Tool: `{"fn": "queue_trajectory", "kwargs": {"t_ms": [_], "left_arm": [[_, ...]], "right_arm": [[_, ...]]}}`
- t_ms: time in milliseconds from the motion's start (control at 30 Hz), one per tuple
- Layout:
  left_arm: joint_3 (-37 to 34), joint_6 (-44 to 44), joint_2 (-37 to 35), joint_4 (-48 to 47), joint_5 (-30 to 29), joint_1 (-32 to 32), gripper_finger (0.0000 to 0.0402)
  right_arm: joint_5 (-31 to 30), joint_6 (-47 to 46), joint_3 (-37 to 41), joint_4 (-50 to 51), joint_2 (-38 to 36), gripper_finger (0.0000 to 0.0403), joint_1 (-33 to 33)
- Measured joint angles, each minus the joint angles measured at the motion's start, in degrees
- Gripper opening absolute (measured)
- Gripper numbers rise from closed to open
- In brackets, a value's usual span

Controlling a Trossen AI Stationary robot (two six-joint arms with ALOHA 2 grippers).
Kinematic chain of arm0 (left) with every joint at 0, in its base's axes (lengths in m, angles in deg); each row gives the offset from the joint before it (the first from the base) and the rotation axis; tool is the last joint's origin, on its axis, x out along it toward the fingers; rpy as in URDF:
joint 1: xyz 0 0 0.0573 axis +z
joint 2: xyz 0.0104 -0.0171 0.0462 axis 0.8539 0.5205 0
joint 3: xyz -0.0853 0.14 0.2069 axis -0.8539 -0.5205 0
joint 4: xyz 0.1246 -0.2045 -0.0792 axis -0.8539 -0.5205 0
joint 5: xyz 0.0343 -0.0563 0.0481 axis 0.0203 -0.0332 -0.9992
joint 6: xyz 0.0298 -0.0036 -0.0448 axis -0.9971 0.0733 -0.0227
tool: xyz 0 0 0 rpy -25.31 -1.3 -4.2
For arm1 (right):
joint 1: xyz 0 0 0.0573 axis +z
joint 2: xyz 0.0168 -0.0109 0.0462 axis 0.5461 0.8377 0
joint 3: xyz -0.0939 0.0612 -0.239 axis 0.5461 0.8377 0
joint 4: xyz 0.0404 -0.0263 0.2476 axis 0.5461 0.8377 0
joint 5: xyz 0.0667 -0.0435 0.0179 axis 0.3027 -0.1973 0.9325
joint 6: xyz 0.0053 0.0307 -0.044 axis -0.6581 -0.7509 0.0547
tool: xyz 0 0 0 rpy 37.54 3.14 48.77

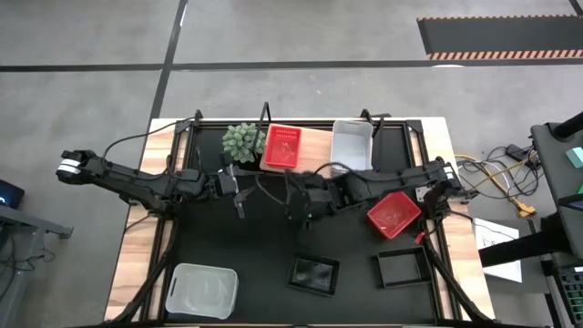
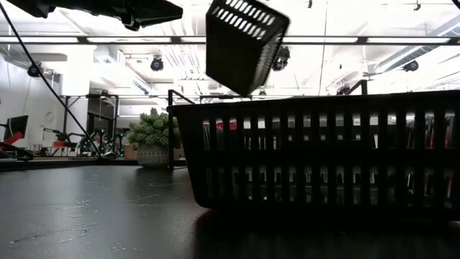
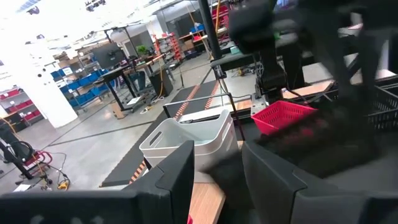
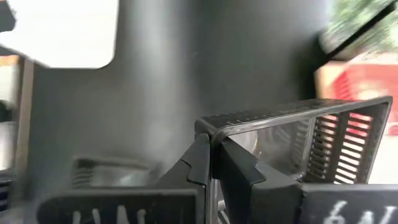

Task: Stack baskets on shelf by color
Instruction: Put the top black basket on the shelf

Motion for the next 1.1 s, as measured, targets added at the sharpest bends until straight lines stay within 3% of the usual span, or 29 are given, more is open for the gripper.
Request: {"fn": "queue_trajectory", "kwargs": {"t_ms": [367, 600, 1100], "left_arm": [[0.00, -0.13, 0.00, 0.04, -0.02, 0.00, 0.0121], [0.00, 0.31, 0.00, 0.04, -0.02, 0.00, 0.0121], [0.00, 1.44, 0.74, 0.00, -0.02, 0.00, 0.0121]], "right_arm": [[-4.39, 18.14, -0.89, 0.34, 0.49, 0.0017, -12.90], [-4.34, 23.62, -0.82, 2.10, 3.23, 0.0017, -20.55], [-3.68, 24.75, -0.80, 7.06, 9.67, 0.0017, -23.65]]}}
